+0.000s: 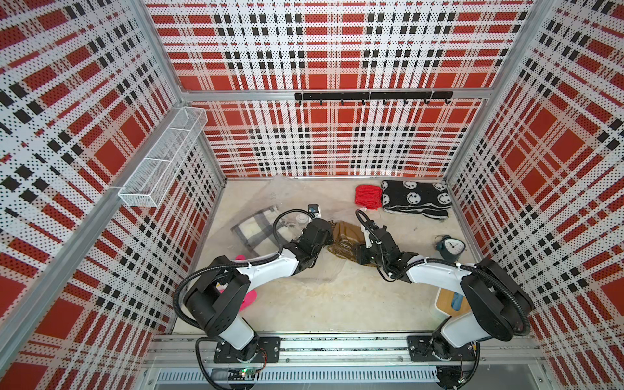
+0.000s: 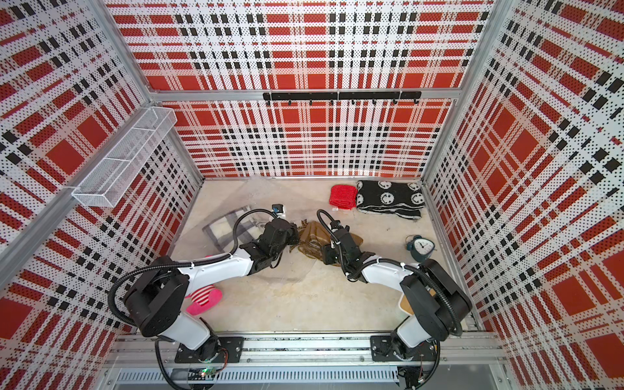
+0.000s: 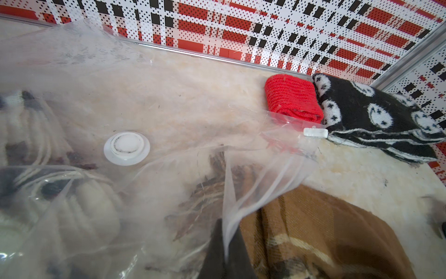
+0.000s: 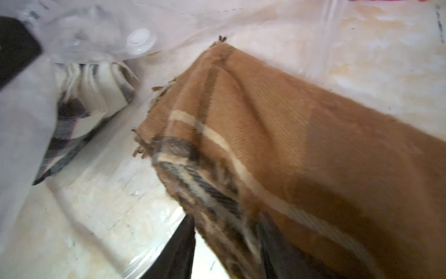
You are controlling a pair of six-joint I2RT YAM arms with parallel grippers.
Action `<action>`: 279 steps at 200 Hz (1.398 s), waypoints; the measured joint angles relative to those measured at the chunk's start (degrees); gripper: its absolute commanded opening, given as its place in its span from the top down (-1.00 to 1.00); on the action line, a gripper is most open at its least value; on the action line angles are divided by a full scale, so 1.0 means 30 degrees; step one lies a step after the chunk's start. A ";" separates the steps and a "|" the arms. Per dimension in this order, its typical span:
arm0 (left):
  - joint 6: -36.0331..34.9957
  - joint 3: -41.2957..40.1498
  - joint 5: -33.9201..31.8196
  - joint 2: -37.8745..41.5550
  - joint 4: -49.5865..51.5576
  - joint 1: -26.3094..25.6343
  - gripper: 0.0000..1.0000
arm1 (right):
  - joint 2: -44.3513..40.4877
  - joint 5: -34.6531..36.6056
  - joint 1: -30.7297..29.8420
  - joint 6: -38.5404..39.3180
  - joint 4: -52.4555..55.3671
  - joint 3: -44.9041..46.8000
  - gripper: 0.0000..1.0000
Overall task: Take the scarf out of the vacuum bag
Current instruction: Take out the scarf from the vacuum bag, then move the scarf to the center of the board.
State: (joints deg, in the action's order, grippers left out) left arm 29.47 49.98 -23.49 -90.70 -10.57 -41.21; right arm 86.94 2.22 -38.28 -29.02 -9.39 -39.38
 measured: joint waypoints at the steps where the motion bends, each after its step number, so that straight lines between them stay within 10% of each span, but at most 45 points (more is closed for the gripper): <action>1: 0.0007 0.0000 -0.0007 0.0000 -0.0007 0.0000 1.00 | -0.0022 0.0051 -0.0044 0.0000 -0.0044 0.0000 0.12; 149: 0.0007 0.0000 -0.0189 0.0000 0.0007 0.0000 1.00 | 0.4058 0.0984 -0.3104 0.0423 -0.4561 -0.2404 0.20; 200: 0.0007 0.0000 -0.0182 0.0000 0.0007 0.0000 1.00 | 0.3220 0.4138 -0.3002 0.1479 -0.4415 -0.1967 -0.34; 279: 0.0007 0.0000 -0.0182 0.0000 0.0007 0.0000 1.00 | 0.2178 0.4408 -0.4197 0.2149 -0.4845 -0.0393 -0.28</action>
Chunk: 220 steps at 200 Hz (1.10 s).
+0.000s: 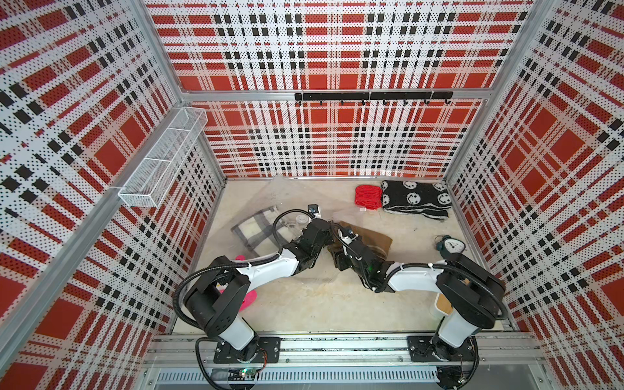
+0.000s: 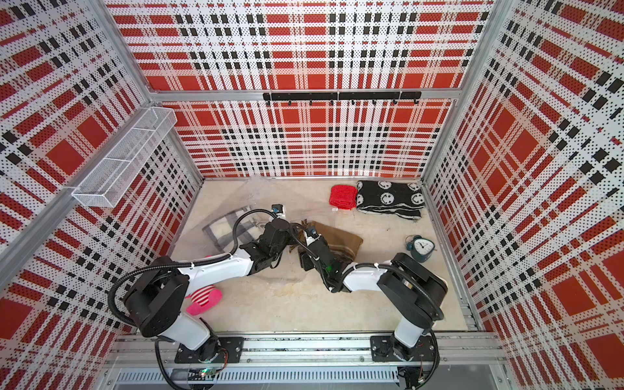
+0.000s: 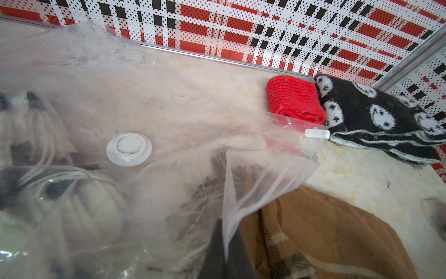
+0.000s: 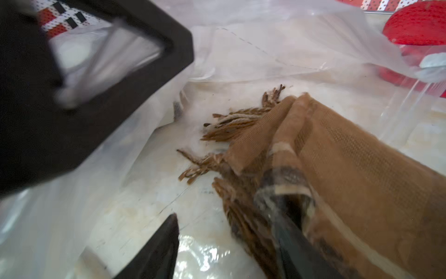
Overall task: Take the scarf out of the vacuum bag
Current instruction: Move the scarf to the center of the board.
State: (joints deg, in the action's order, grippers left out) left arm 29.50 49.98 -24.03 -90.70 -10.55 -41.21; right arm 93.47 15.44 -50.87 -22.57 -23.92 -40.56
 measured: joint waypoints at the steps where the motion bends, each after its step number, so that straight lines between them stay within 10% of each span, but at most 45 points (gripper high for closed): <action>1: 0.0000 0.0000 0.0000 0.0000 0.0000 0.0000 1.00 | -0.0073 -0.0022 0.0000 0.0000 0.0000 0.0029 -0.28; 48: 0.0000 0.0000 0.0007 0.0000 0.0000 0.0000 1.00 | -0.2652 0.0911 0.0364 0.0597 -0.0211 0.0058 -0.41; 68: 0.0000 0.0000 0.0022 0.0000 0.0000 0.0000 1.00 | -0.1501 0.1792 0.1020 0.1151 0.0073 -0.1202 -0.80; 114: -0.0007 0.0000 0.0022 0.0015 0.0095 0.0029 1.00 | 0.3402 0.2273 0.1406 0.1792 0.0801 -0.3665 -0.81; 220: 0.0007 0.0000 0.0401 0.0029 0.0109 0.0138 1.00 | 0.6062 0.5887 0.0117 0.1129 -0.0291 -0.3169 0.00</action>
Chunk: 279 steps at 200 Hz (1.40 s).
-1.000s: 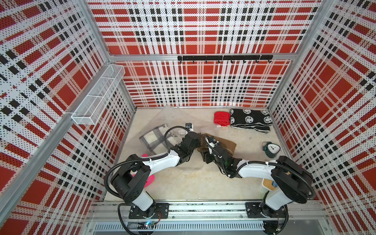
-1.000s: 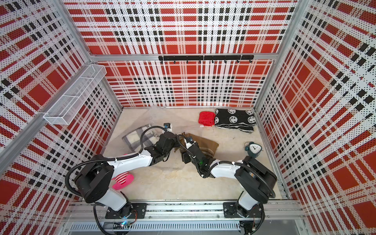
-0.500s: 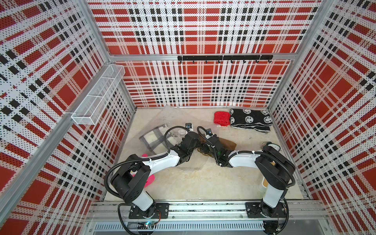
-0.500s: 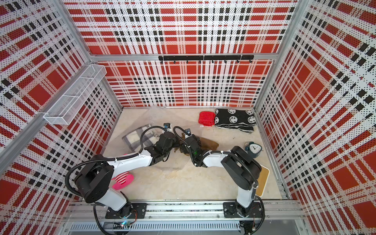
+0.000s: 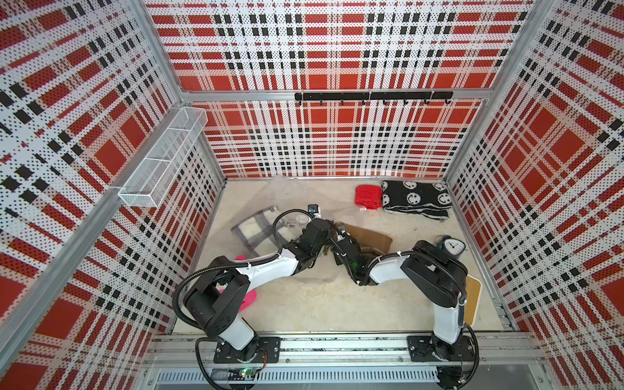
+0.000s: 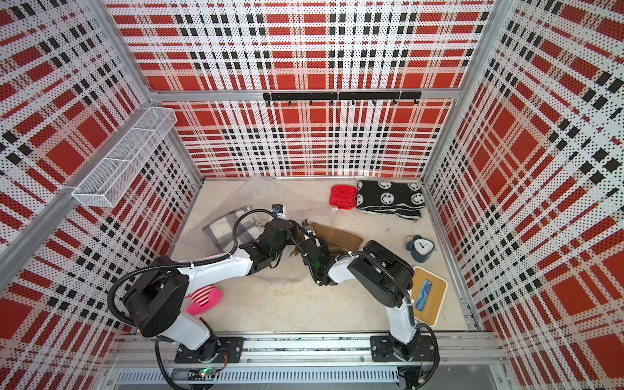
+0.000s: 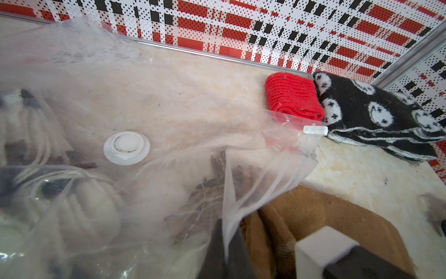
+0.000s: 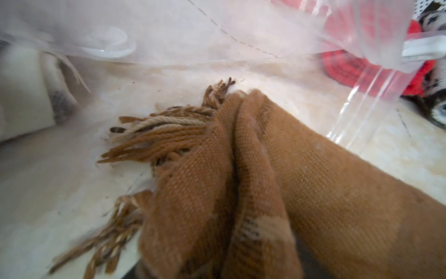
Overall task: Take the scarf out of the vacuum bag
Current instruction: Move the scarf to the center of the board.
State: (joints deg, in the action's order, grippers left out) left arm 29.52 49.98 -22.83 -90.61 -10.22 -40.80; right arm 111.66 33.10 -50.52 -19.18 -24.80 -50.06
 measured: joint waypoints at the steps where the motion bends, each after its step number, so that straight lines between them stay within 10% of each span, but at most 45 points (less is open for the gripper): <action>1: 0.0000 0.0000 0.0015 0.0000 0.0000 0.0000 1.00 | 0.0000 0.0015 0.0000 -0.0007 -0.0007 0.0015 0.00; 133: 0.0204 0.0000 0.0525 0.0117 -0.0015 0.0408 1.00 | -0.4131 -0.0342 0.2310 0.0372 -0.0801 0.5034 -0.02; 279: 0.0066 0.0000 0.0168 0.0663 0.0058 0.0277 1.00 | -1.4710 -0.2878 0.2681 -0.2463 0.2047 0.6681 -1.00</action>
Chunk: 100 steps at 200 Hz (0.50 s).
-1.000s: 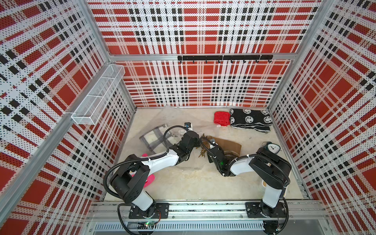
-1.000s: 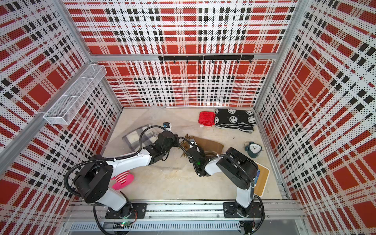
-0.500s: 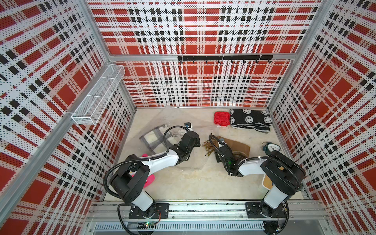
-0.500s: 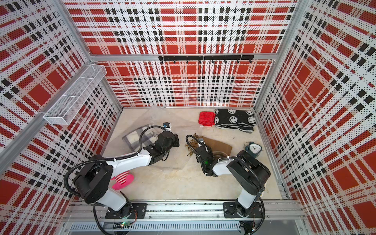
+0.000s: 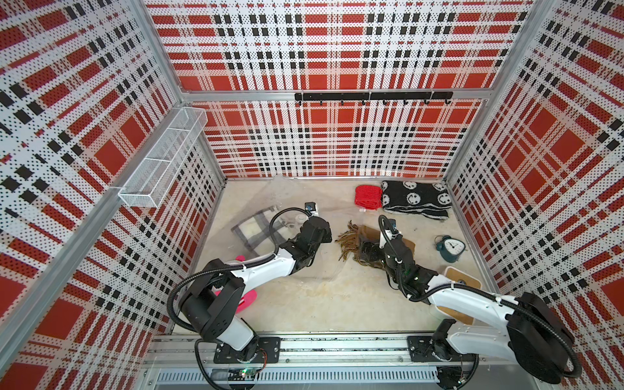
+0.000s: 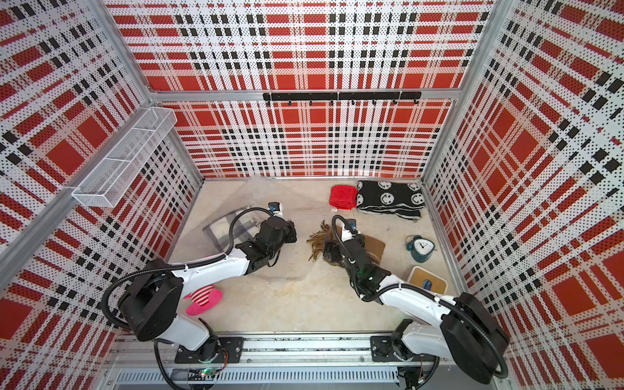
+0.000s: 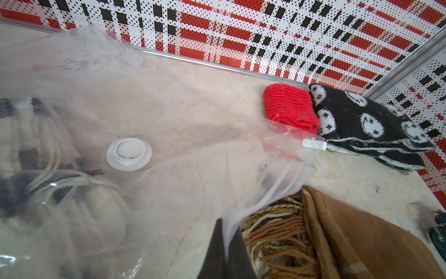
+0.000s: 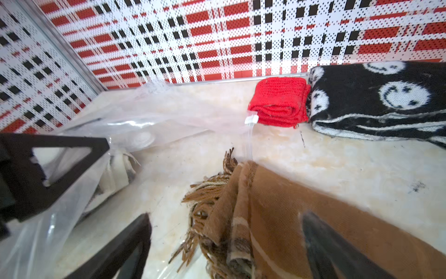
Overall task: Take the scarf out of the vacuum bag
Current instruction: Move the scarf to the center of the board.
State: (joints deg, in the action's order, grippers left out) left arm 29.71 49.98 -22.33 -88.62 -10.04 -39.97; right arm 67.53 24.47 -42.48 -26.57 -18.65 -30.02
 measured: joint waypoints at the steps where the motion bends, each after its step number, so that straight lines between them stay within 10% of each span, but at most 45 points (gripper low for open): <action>1: -0.0007 0.0000 0.0000 0.0007 0.0000 0.0000 1.00 | -0.0058 -0.0073 0.0051 -0.0044 -0.0015 0.0029 -1.00; 100: -0.0168 0.0000 -0.0714 0.0379 0.0364 -0.0685 1.00 | -0.0809 -0.8648 0.6062 -0.8604 0.1821 0.1690 -1.00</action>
State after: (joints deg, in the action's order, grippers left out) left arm 29.21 49.98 -24.47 -87.48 -8.95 -42.02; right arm 65.10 -1.48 -24.29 -52.38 -13.19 -24.95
